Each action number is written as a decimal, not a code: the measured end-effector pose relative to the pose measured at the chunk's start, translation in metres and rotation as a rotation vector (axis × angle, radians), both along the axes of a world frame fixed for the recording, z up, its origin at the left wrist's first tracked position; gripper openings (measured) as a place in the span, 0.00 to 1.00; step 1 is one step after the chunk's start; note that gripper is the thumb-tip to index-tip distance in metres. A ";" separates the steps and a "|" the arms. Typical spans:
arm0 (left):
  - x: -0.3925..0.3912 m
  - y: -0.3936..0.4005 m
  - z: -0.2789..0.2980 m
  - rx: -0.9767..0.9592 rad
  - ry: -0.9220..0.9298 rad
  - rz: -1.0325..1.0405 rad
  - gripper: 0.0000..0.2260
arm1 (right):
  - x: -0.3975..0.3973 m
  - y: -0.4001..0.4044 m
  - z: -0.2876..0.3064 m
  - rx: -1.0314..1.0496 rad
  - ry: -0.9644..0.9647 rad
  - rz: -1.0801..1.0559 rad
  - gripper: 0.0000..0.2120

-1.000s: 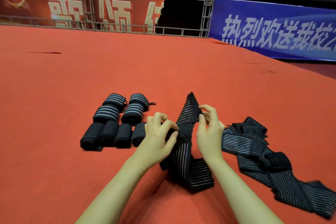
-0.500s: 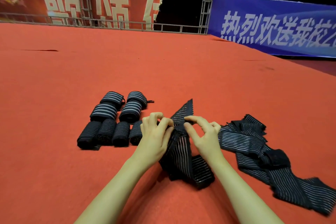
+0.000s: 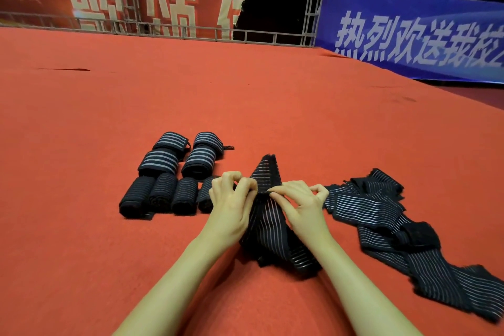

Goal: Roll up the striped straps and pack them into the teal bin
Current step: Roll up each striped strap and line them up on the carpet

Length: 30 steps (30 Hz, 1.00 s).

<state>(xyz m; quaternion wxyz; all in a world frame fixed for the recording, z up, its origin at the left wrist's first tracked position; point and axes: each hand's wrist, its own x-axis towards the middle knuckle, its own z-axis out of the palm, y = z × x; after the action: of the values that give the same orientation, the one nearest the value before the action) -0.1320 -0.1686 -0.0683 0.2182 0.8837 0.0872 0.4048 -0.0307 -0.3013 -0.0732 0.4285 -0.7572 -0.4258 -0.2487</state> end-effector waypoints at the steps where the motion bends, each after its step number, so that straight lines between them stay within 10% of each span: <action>1: 0.000 0.000 -0.002 0.013 -0.010 0.002 0.05 | 0.000 0.001 -0.001 0.001 -0.009 -0.020 0.10; 18: -0.009 -0.004 -0.004 -0.006 -0.087 -0.025 0.05 | 0.015 -0.001 -0.005 -0.142 0.039 -0.204 0.07; 30: -0.002 0.000 0.021 0.031 -0.157 -0.101 0.04 | 0.013 -0.001 0.060 0.118 0.062 -0.051 0.15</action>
<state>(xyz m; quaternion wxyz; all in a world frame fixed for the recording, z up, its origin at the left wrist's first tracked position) -0.1344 -0.1688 -0.0469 0.2307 0.8558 0.0188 0.4626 -0.0177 -0.3027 -0.0133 0.4791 -0.7485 -0.3774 -0.2605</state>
